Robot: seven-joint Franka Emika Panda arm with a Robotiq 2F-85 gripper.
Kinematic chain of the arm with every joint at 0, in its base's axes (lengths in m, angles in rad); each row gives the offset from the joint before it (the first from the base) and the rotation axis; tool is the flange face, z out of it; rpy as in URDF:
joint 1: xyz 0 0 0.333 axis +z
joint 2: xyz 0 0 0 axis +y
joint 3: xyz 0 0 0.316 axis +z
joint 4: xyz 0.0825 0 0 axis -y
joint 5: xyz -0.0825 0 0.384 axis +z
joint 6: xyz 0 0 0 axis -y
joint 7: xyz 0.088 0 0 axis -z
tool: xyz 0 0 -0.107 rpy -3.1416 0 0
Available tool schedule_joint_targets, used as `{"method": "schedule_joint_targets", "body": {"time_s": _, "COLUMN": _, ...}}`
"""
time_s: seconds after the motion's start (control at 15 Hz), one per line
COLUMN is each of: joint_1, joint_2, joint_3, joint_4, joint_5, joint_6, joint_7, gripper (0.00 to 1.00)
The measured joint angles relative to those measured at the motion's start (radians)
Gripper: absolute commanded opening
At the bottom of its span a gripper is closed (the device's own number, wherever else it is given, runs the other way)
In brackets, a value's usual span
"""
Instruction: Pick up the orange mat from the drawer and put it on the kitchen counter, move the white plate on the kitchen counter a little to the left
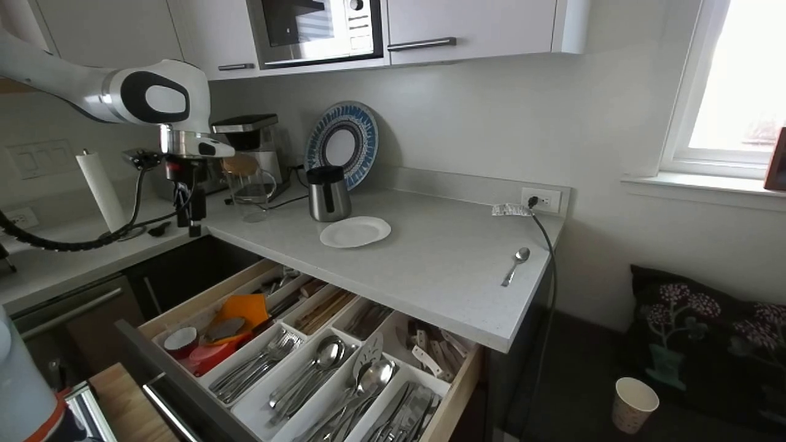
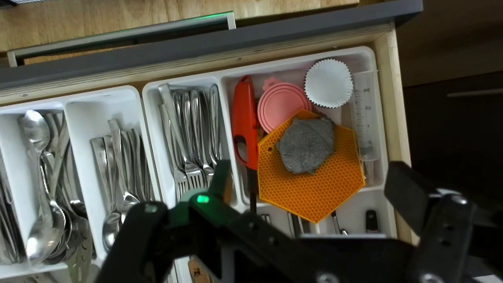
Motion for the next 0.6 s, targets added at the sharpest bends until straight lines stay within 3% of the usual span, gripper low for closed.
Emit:
{"method": "schedule_joint_targets", "body": {"time_s": 0.27, "joint_1": 0.008, "joint_2": 0.023, "joint_3": 0.016, "joint_4": 0.015, "joint_5": 0.008, "joint_6": 0.007, "joint_7": 0.026, "gripper": 1.0}}
{"method": "schedule_joint_targets", "body": {"time_s": 0.6, "joint_1": 0.058, "joint_2": 0.165, "joint_3": 0.094, "joint_4": 0.027, "joint_5": 0.026, "joint_6": 0.118, "joint_7": 0.17, "gripper": 1.0}}
